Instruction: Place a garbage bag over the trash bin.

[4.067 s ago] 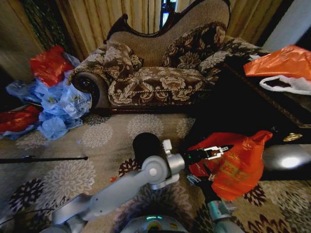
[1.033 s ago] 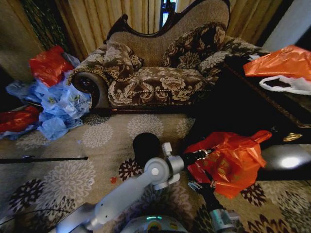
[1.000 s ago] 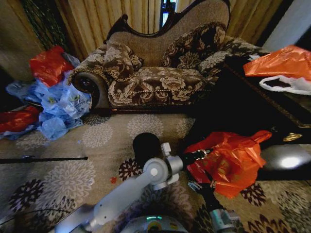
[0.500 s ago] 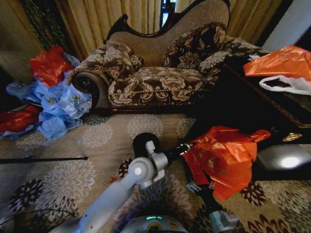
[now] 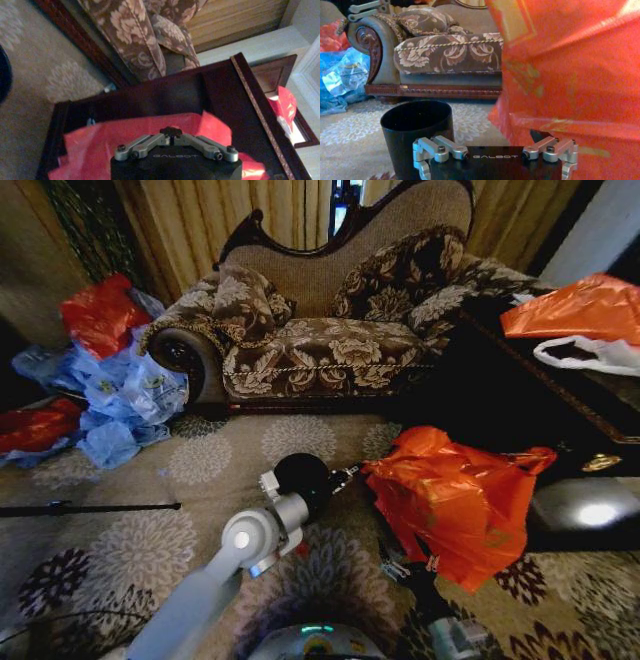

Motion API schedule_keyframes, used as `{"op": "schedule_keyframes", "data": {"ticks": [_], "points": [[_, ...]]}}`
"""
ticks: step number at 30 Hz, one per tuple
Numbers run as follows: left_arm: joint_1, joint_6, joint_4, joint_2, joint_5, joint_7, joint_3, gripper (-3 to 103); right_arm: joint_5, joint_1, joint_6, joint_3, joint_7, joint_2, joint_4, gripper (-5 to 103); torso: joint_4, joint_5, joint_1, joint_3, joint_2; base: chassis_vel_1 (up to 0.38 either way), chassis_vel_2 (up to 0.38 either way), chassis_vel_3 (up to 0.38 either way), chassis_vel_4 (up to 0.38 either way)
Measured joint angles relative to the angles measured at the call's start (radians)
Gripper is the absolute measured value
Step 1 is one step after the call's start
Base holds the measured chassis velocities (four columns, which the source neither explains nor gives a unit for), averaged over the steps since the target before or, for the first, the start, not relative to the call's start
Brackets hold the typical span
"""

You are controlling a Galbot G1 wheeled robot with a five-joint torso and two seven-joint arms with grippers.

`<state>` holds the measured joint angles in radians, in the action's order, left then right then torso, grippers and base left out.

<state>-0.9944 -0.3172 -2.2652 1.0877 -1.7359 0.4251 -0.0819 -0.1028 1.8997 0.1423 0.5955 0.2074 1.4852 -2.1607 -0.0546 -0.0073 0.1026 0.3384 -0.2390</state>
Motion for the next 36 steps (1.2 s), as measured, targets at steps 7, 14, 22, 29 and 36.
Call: {"op": "schedule_keyframes", "data": {"ticks": [7,14,22,29,36], "points": [[-0.016,0.004,-0.037,-0.066,-0.006,-0.001,-0.058,0,0.003,0.002,0.009,-0.004,0.004,-0.001,0.001,100,0.0,0.0002,0.0,0.0,0.0,0.0,0.0,0.0,0.0],[-0.03,0.009,-0.05,-0.102,-0.028,0.0,-0.142,0,0.009,0.006,0.017,-0.01,0.008,-0.002,0.002,100,0.0,0.0,0.0,0.0,0.0,0.0,0.0,0.0,0.0],[-0.031,0.015,-0.048,-0.153,-0.087,0.001,-0.265,0,0.011,0.003,0.018,-0.015,0.01,-0.007,0.006,100,0.0,0.0001,0.0,0.0,0.0,0.0,0.0,0.0,0.0],[-0.031,0.018,-0.035,-0.187,-0.119,0.002,-0.326,0,0.012,-0.006,0.018,-0.018,0.01,-0.01,0.015,100,0.0,0.0001,0.0,0.0,0.0,0.0,0.0,0.0,0.0],[-0.02,0.019,-0.014,-0.227,-0.154,0.001,-0.386,0,0.005,-0.013,0.017,-0.017,0.009,-0.019,0.018,100,0.0,0.0001,0.0,0.0,0.0,0.0,0.0,0.0,0.0]]}}
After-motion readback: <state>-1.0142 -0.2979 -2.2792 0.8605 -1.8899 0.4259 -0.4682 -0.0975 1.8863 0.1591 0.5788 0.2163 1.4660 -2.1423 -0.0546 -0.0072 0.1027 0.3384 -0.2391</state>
